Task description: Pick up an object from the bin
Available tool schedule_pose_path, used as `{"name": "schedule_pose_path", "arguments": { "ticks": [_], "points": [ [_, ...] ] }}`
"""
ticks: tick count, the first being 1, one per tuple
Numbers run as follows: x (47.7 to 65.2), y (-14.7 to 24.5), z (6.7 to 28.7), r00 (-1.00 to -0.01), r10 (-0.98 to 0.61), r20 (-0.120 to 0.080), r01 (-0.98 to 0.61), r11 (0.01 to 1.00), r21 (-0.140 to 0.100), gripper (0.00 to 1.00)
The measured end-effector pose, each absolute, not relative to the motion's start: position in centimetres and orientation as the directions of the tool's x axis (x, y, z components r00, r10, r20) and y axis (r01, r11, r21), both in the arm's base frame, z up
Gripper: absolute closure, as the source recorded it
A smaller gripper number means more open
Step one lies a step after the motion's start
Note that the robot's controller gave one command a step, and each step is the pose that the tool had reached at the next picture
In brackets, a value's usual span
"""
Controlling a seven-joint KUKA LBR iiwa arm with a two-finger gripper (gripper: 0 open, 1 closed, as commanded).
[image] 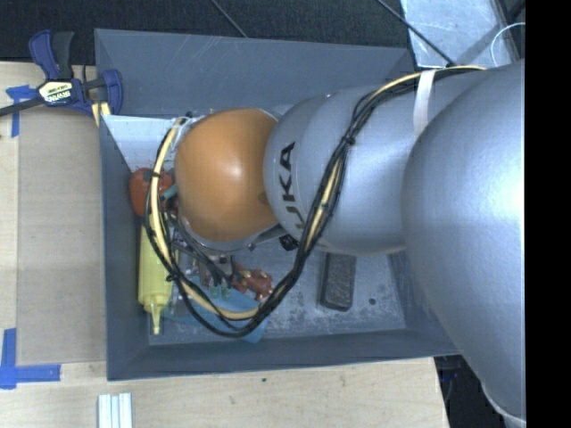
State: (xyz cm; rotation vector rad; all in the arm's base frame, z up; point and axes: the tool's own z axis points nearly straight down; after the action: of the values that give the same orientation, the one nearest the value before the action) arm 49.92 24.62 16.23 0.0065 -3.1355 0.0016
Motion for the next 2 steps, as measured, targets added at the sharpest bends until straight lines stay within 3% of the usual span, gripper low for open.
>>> {"name": "schedule_pose_path", "arguments": {
  "ticks": [1,2],
  "points": [
    [50.2,24.5,16.7,-1.000,0.001,-0.002,0.001,1.000,0.001,0.00],
    [55.9,24.4,7.6,-0.909,-0.416,-0.020,-0.416,0.909,0.005,0.00]
  ]
}}
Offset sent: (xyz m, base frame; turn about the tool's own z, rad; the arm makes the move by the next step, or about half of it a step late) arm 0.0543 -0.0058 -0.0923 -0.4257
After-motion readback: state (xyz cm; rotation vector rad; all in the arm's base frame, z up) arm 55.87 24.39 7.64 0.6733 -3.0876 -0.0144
